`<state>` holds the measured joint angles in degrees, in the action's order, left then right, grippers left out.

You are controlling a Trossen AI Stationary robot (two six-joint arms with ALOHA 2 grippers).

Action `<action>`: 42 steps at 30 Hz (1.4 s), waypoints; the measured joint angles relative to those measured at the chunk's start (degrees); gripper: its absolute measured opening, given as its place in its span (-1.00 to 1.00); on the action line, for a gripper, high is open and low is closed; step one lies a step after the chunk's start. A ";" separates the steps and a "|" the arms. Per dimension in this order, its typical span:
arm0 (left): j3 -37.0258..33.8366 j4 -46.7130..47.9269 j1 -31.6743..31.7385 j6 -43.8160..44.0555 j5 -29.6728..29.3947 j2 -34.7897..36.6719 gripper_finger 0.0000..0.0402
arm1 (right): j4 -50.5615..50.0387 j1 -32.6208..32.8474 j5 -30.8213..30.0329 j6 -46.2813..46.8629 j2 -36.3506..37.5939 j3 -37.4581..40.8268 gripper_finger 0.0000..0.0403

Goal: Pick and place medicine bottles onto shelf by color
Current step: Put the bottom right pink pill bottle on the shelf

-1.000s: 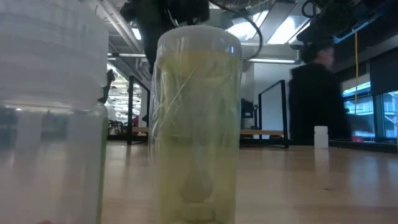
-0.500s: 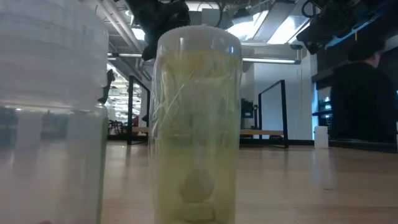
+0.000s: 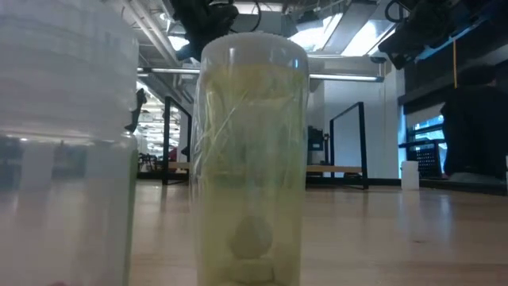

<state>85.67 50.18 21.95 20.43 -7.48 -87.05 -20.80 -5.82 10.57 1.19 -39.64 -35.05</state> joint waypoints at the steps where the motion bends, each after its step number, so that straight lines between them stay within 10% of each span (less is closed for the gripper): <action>1: 0.07 0.15 0.48 0.02 -0.01 -0.02 -0.59 | -0.02 0.00 0.00 0.00 0.00 0.00 -0.97; 19: 10.47 2.67 4.66 -5.88 -0.54 -8.13 -0.59 | 3.37 -0.02 -0.29 -0.25 0.04 0.00 -0.97; 42: 15.72 10.38 8.89 -0.02 -0.36 -18.51 -0.59 | 10.93 -0.04 -24.46 -3.04 0.00 0.00 -0.97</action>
<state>101.38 60.55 30.83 20.41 -7.84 -105.56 -9.87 -5.87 -13.89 -1.85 -39.63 -35.05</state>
